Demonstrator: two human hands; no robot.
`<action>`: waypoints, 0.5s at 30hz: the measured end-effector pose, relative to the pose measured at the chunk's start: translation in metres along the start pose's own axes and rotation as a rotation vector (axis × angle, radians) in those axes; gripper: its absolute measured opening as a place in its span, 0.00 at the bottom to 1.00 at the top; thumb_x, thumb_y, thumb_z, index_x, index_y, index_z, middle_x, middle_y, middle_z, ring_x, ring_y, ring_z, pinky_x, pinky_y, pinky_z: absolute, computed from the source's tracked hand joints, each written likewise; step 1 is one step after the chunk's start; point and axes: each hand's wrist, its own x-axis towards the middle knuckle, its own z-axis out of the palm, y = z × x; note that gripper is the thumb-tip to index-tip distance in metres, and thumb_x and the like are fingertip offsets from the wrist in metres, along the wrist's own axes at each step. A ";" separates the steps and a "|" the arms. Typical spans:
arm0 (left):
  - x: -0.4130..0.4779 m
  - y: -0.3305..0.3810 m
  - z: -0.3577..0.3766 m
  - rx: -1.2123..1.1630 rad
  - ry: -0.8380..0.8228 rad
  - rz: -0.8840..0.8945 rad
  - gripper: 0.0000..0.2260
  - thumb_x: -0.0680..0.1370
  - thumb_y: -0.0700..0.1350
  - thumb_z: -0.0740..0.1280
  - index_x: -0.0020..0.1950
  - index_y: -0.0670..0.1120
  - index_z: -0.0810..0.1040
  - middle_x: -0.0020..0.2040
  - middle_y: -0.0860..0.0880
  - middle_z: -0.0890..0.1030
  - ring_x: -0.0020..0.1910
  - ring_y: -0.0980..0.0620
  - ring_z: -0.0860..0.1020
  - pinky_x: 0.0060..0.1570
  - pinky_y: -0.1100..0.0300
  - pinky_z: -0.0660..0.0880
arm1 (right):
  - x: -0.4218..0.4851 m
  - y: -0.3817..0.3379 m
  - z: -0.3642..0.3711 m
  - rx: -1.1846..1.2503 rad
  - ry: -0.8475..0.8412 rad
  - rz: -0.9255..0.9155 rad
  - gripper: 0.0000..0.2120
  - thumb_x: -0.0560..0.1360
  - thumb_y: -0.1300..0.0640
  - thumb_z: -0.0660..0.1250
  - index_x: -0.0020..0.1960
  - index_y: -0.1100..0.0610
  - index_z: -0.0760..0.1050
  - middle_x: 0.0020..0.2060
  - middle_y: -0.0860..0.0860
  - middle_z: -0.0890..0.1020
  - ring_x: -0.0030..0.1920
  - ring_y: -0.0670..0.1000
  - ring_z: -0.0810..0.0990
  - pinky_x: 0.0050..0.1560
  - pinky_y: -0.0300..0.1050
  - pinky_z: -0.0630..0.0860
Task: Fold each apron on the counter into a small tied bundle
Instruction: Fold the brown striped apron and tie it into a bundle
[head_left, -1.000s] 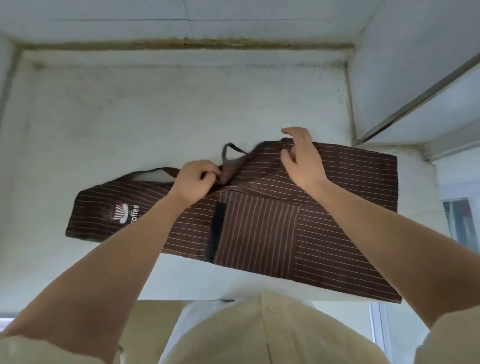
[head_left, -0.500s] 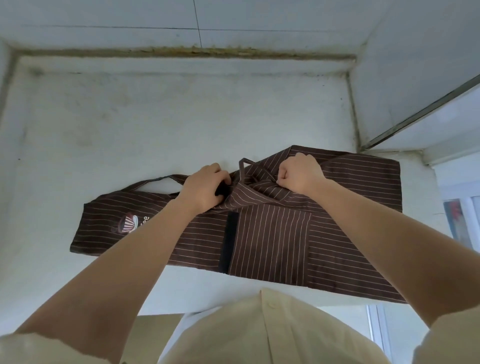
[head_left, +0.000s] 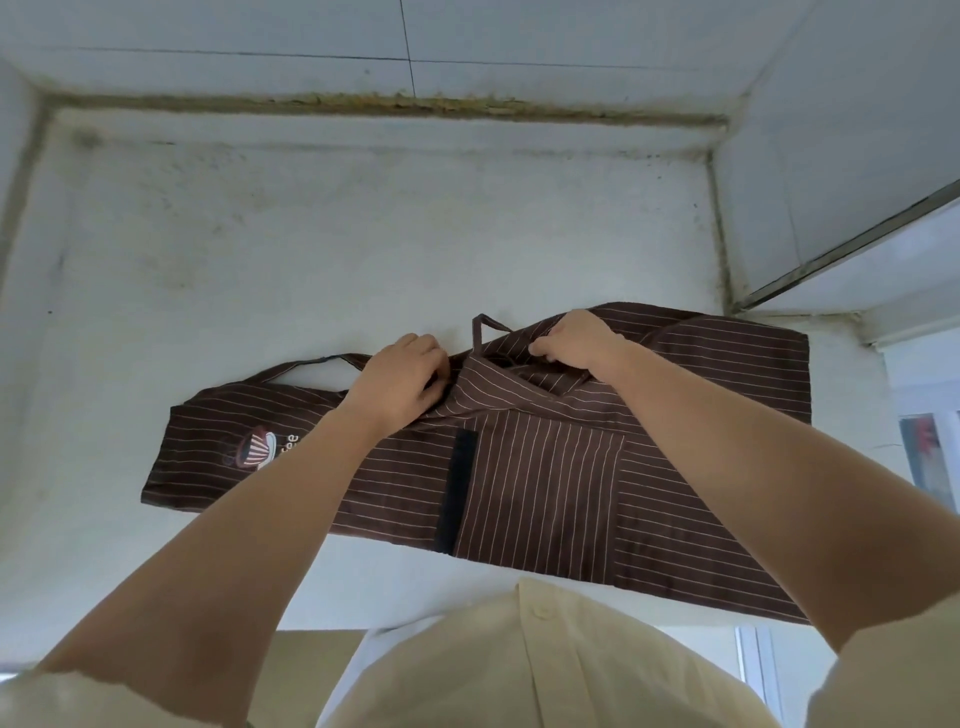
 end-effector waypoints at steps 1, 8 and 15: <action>-0.001 0.000 -0.002 -0.081 0.026 -0.050 0.02 0.78 0.42 0.65 0.49 0.45 0.77 0.45 0.48 0.78 0.45 0.48 0.74 0.44 0.52 0.74 | -0.005 -0.003 -0.005 0.051 -0.070 -0.012 0.16 0.75 0.48 0.69 0.48 0.62 0.81 0.45 0.55 0.84 0.53 0.57 0.80 0.64 0.51 0.67; 0.003 -0.002 -0.014 -0.475 0.183 -0.365 0.02 0.83 0.43 0.57 0.54 0.46 0.68 0.30 0.48 0.71 0.26 0.52 0.66 0.27 0.60 0.63 | -0.019 -0.024 -0.022 0.265 -0.316 -0.018 0.11 0.79 0.49 0.65 0.42 0.54 0.76 0.37 0.48 0.78 0.38 0.47 0.74 0.49 0.44 0.68; 0.003 -0.010 -0.017 -0.591 0.019 -0.421 0.18 0.78 0.46 0.68 0.65 0.51 0.65 0.43 0.52 0.77 0.37 0.53 0.78 0.36 0.61 0.74 | -0.010 -0.040 -0.015 0.548 -0.282 -0.082 0.14 0.81 0.50 0.61 0.61 0.58 0.76 0.57 0.56 0.80 0.53 0.52 0.78 0.57 0.47 0.73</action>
